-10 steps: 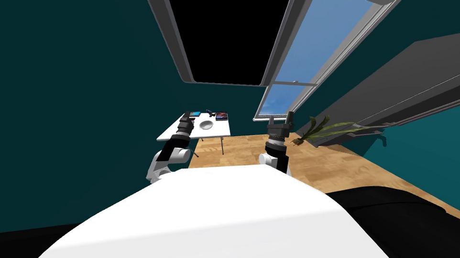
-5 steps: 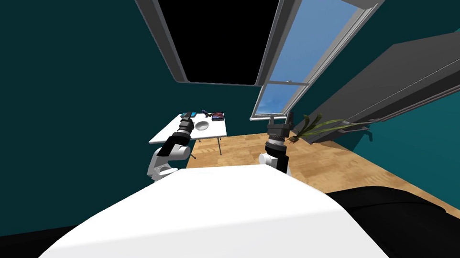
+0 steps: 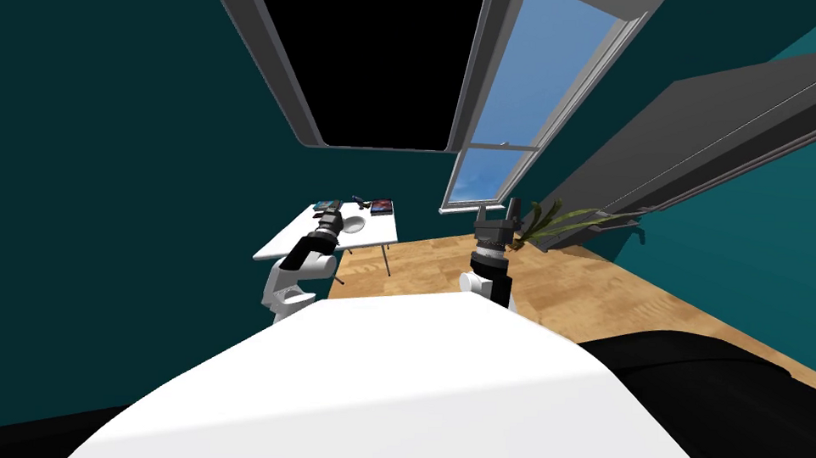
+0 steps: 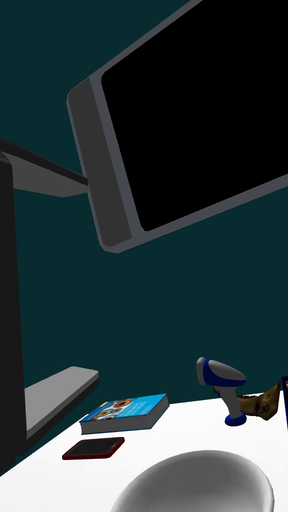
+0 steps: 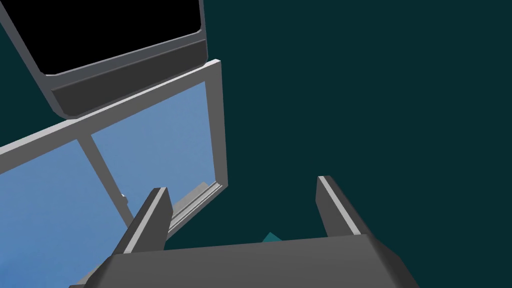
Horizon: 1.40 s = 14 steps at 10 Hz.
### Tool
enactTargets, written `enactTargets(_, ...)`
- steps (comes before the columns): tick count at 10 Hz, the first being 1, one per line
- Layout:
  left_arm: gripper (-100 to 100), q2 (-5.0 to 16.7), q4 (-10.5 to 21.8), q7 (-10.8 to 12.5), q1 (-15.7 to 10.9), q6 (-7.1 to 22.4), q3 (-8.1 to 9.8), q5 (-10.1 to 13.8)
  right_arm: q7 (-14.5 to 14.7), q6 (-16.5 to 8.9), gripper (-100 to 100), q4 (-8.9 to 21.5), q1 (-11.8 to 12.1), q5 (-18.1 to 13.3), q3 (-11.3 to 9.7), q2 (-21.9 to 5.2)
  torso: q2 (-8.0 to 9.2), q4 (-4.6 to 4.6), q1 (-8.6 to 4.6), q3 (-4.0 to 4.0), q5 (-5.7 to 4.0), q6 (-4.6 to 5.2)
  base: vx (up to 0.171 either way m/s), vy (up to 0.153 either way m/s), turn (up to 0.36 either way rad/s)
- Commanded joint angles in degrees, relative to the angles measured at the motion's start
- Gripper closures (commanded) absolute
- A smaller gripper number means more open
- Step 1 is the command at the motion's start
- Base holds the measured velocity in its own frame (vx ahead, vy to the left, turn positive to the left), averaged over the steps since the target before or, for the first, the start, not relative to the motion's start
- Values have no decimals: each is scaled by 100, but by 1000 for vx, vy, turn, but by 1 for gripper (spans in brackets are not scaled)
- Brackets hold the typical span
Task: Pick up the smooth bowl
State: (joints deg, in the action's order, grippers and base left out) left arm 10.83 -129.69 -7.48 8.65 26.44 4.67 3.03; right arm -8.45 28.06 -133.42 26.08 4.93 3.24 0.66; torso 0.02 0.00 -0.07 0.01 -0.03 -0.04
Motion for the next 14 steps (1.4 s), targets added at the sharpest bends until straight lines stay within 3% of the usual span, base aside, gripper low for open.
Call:
enactTargets(1, -100, -11, 50, -17, -152, 286, 87, -31, 0, 0, 0, 0, 0, 0, 0, 0, 0, 0, 0, 0, 0, 0, 25, -41, -68)
enactTargets(3, -100, -11, 50, -17, -152, 518, 87, -31, 0, 0, 0, 0, 0, 0, 0, 0, -2, -1, -3, -1, -1, 0, 14, -29, -21)
enactTargets(8, -100, -48, 250, -62, -525, 1393, 336, -137, 0, 0, 0, 0, 0, 0, 0, 0, -6, -1, 4, -3, 1, -1, 29, -25, -50)
enactTargets(10, -100, -48, 250, -62, -525, 1632, 336, -137, 0, 0, 0, 0, 0, 0, 0, 0, -8, -2, 6, -5, 1, -1, 26, -11, -9)
enactTargets(14, -100, -86, 405, -96, -744, 2352, 507, -230, 0, 0, 0, 0, 0, 0, 0, 0, -11, -2, 9, -6, 2, 0, 39, -6, -27)
